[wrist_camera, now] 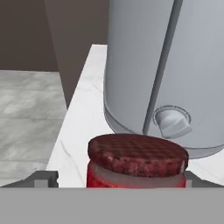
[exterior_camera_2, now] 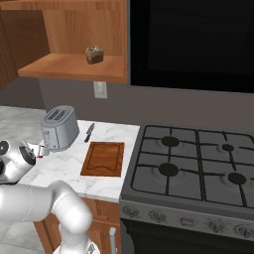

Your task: Pick the bread, place it on the cutting board, pick the jam, place it on the counter, and close the cabinet.

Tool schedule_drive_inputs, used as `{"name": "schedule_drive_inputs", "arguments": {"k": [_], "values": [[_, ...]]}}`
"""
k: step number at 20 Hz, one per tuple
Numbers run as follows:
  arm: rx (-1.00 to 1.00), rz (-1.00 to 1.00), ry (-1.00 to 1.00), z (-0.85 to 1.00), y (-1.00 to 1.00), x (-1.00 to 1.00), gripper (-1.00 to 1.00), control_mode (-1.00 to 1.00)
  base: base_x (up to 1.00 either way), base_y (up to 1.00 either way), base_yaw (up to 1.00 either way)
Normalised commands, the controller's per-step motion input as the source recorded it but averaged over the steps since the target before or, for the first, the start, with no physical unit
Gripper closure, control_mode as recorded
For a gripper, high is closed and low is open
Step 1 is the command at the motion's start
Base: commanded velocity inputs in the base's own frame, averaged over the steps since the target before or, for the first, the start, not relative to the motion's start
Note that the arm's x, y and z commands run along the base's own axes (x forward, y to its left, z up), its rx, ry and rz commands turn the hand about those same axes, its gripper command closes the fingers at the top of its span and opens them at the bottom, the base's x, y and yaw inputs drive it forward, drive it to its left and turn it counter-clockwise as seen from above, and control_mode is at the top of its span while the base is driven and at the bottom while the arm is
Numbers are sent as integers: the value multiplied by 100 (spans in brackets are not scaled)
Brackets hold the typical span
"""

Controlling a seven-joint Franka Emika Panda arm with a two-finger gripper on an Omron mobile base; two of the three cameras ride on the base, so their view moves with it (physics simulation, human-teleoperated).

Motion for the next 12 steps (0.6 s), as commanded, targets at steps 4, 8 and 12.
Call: {"name": "schedule_drive_inputs", "arguments": {"k": [4, 8, 12], "values": [[0, 0, 0, 0, -6, -17, -100, -100, 0, 0, 0], [0, 0, -1, 0, -9, -28, -100, -100, 0, 0, 0], [0, 0, -2, 0, -14, -40, -100, -100, 0, 0, 0]]}}
